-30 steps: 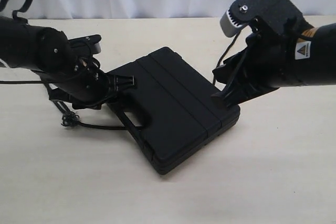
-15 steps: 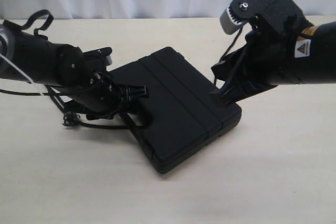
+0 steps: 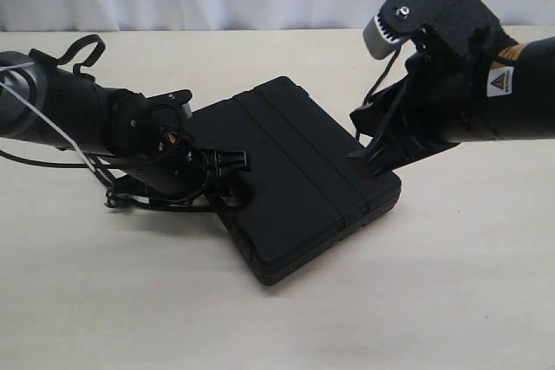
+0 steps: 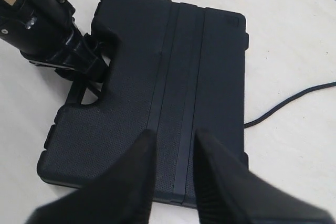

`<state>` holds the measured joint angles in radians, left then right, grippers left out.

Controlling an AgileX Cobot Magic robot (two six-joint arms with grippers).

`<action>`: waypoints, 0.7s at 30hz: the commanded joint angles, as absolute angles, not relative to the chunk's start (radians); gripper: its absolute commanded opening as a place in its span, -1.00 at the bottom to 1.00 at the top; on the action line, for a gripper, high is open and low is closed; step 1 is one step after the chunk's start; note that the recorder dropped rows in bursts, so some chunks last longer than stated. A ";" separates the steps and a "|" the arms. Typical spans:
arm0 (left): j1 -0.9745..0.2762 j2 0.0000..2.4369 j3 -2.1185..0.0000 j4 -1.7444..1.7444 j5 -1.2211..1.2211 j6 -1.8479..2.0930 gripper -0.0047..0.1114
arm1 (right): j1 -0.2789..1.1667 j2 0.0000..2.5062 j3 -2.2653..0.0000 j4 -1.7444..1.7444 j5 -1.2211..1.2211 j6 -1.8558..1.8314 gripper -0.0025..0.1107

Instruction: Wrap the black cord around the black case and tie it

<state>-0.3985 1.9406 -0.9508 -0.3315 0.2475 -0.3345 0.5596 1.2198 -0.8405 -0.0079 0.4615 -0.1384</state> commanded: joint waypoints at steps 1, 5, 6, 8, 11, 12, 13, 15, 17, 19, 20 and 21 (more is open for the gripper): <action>-0.408 1.945 -0.950 -0.327 0.226 -0.336 -0.02 | 0.555 1.220 -0.843 -0.016 0.479 -0.142 -0.52; -0.408 1.945 -0.950 -0.327 0.226 -0.336 -0.02 | 0.555 1.220 -0.843 -0.016 0.502 -0.142 -0.52; -0.408 1.945 -0.950 -0.327 0.226 -0.329 -0.02 | 0.555 1.220 -0.843 -0.016 0.506 -0.142 -0.52; -0.408 1.945 -0.950 -0.327 0.226 -0.315 -0.02 | 0.555 1.220 -0.843 -0.016 0.510 -0.142 -0.52; -0.408 1.947 -0.950 -0.327 0.234 -0.309 -0.02 | 0.555 1.220 -0.843 -0.016 0.510 -0.127 -0.52; -0.408 1.949 -0.950 -0.327 0.241 -0.306 -0.05 | 0.555 1.220 -0.843 -0.016 0.510 -0.118 -0.52; -0.408 1.951 -0.950 -0.327 0.245 -0.306 -0.08 | 0.555 1.220 -0.843 -0.016 0.510 -0.112 -0.52; -0.408 1.962 -0.950 -0.327 0.247 -0.306 -0.17 | 0.555 1.220 -0.843 -0.016 0.515 -0.111 -0.52; -0.408 1.966 -0.950 -0.333 0.241 -0.306 -0.29 | 0.555 1.220 -0.843 -0.016 0.527 -0.111 -0.52; -0.408 1.966 -0.952 -0.333 0.241 -0.306 -0.42 | 0.555 1.220 -0.843 -0.016 0.534 -0.111 -0.52; -0.406 1.966 -0.954 -0.333 0.241 -0.306 -0.49 | 0.555 1.220 -0.843 -0.011 0.541 -0.111 -0.52; -0.405 1.966 -0.956 -0.331 0.246 -0.306 -0.55 | 0.555 1.220 -0.843 -0.008 0.547 -0.111 -0.52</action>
<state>-0.4060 1.9549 -0.9559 -0.3544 0.2228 -0.3304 0.5596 1.2198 -0.8405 -0.0079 0.5281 -0.1160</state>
